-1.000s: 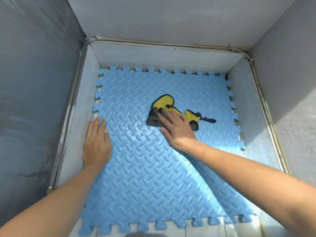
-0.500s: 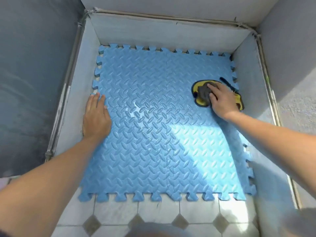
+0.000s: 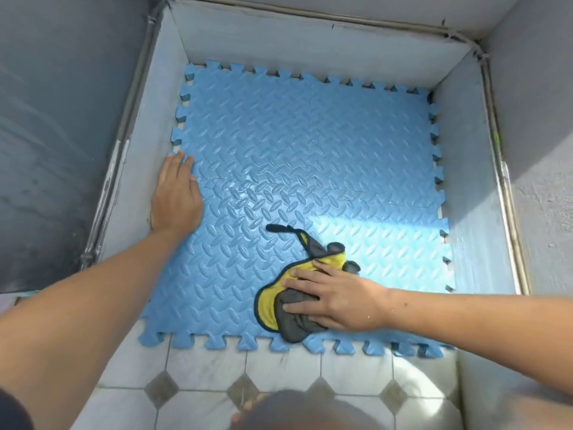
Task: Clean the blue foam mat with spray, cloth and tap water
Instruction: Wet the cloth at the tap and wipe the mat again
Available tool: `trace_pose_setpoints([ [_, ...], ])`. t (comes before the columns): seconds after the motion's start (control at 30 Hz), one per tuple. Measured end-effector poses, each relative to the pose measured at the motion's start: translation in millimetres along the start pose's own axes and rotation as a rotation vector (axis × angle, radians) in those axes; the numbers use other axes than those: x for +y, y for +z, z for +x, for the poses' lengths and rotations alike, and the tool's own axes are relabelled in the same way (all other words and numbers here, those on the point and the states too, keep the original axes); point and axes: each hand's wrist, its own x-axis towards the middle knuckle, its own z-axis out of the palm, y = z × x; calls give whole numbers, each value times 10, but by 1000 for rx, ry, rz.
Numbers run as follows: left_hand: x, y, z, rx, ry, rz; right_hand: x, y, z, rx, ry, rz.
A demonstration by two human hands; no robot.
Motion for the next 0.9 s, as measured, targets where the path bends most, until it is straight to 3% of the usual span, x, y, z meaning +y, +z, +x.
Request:
trace_pose_setpoints([
  [0.1, 4, 13, -11, 15, 15, 6, 636, -128, -385, -6, 124, -42],
  [0.2, 17, 12, -15, 23, 23, 13, 1372, -325, -462, 129, 589, -49],
  [0.3, 10, 35, -5, 20, 31, 27, 1716, -512, -52, 308, 1089, 169],
  [0.4, -1, 43, -9, 23, 41, 29, 1552, -593, 684, 434, 1322, 266],
  [0.5, -14, 51, -7, 27, 44, 20, 948, -530, 1257, 417, 1079, 166],
  [0.67, -62, 62, 13, 27, 44, -5, -339, -146, 1430, 174, 257, 39],
  [0.73, -53, 54, 8, 22, 39, -8, -575, 38, 1178, 101, 16, -26],
  [0.8, -43, 47, 5, 23, 42, -1, -448, 103, 844, 86, -106, -41],
  [0.9, -38, 44, 11, 19, 28, -10, 149, 11, 326, 88, -44, -48],
])
